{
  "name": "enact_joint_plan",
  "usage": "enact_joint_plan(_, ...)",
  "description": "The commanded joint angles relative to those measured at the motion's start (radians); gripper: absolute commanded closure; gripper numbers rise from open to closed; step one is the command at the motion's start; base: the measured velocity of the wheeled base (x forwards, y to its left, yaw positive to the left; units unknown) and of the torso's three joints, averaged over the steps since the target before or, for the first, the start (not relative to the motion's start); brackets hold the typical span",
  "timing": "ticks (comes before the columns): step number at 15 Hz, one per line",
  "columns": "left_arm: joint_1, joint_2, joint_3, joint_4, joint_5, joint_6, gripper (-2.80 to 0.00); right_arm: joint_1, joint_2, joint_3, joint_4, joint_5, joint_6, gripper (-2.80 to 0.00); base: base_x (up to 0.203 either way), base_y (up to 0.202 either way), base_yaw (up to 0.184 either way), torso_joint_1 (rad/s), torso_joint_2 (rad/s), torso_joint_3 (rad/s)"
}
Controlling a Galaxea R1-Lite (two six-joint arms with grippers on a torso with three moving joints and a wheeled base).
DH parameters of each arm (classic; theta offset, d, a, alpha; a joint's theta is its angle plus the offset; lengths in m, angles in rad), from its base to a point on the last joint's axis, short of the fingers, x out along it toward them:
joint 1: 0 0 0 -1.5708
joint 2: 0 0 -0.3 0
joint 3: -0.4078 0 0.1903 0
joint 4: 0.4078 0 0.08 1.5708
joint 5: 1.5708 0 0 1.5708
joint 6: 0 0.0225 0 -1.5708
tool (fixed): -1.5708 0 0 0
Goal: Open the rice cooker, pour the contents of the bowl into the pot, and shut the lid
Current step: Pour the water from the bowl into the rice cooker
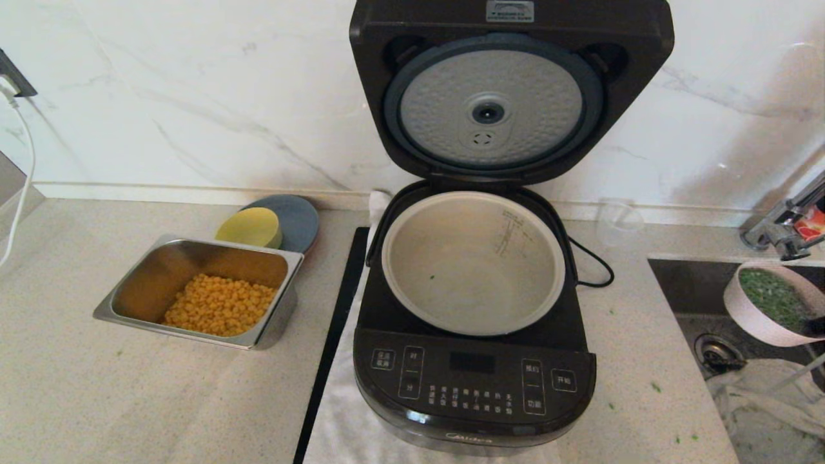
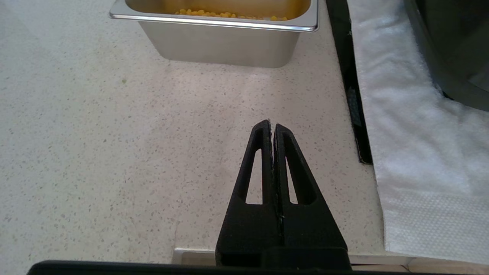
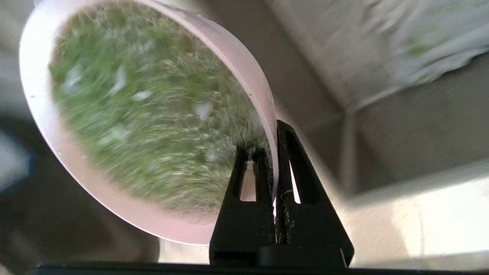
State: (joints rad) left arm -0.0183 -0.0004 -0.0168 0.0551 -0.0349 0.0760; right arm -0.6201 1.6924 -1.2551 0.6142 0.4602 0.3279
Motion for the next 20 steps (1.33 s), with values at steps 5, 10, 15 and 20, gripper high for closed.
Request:
enact_joint_plan(5,0.000,-0.001,0.000,0.000,0.000,0.001,0.00,0.392,-0.201,-0.008,0.084,-0.156,0.123,0.00,0.000,0.000,0.000,0.000,0.00,0.000)
enact_joint_plan(10,0.000,-0.001,0.000,0.000,0.000,0.001,0.00,0.596,-0.193,-0.218,0.230,-0.221,0.219,0.00,0.000,0.000,0.000,0.000,0.00,0.000)
enact_joint_plan(15,0.000,-0.001,0.000,0.000,0.000,0.001,0.00,0.719,-0.151,-0.366,0.316,-0.275,0.260,0.00,0.000,0.000,0.000,0.000,0.00,0.000)
enact_joint_plan(20,0.000,-0.001,0.000,0.000,0.000,0.001,0.00,0.792,-0.105,-0.449,0.351,-0.279,0.281,0.00,0.000,0.000,0.000,0.000,0.00,0.000)
